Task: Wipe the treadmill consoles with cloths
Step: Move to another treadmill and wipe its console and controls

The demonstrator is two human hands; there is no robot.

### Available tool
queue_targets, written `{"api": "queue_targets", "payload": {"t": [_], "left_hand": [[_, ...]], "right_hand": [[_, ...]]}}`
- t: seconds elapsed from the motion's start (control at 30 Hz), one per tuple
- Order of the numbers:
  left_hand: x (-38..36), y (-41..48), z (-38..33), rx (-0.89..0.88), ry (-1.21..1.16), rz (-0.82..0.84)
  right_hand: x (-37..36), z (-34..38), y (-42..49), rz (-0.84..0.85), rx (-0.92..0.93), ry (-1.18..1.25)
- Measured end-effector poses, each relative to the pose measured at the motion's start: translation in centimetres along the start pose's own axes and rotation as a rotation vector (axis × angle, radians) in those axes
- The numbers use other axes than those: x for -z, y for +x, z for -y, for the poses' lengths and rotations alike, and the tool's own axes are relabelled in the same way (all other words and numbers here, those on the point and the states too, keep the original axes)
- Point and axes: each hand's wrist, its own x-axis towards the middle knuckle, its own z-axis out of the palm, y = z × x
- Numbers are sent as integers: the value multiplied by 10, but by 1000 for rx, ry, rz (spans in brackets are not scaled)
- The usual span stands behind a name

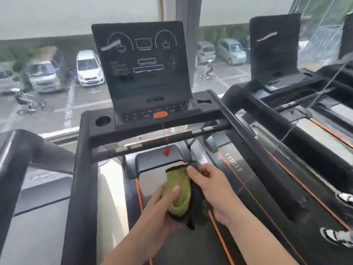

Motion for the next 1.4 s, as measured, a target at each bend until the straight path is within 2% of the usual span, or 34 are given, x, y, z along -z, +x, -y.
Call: {"api": "queue_targets", "payload": {"t": [0.1,0.2,0.23,0.27,0.37,0.4,0.5,0.6,0.73,0.8,0.97,1.07,1.17,1.23,1.33,1.4], "left_hand": [[-13,29,-19,-27,-137,-56],[-25,59,-51,-54,-141,-41],[-25,72,-60,-77,-145,-47],[-24,86,-69,-106,-141,-55],[-18,132,-104,-163,-112,-101],[-14,150,-117,-171,-124,-113],[-7,204,-160,-180,-163,-104],[-4,252,-209,-233,-162,-124],[5,292,-261,-231,-223,-184],[18,312,-281,-214,-262,-209],[46,351,-331,-294,-324,-425],[64,368,-366,-384,-379,-512],[80,384,-405,-468,-342,-650],[88,393,-428,-516,-286,-731],[97,407,-470,-635,-155,-852],[100,410,-504,-743,-10,-931]], "right_hand": [[10,30,34,75,-30,124],[8,60,71,187,-95,311],[5,65,85,213,-92,297],[1,70,99,219,-48,205],[-5,86,156,122,298,-362],[-9,97,176,100,361,-483],[-26,136,243,143,434,-572],[-51,174,302,173,444,-537],[-73,219,367,133,347,-363],[-85,238,399,134,372,-333],[-133,283,478,178,489,-242],[-155,322,525,251,711,-420],[-170,361,583,149,1069,-722],[-181,374,621,70,1220,-917],[-192,383,659,9,1194,-1173],[-192,384,670,-28,1195,-1174]]}}
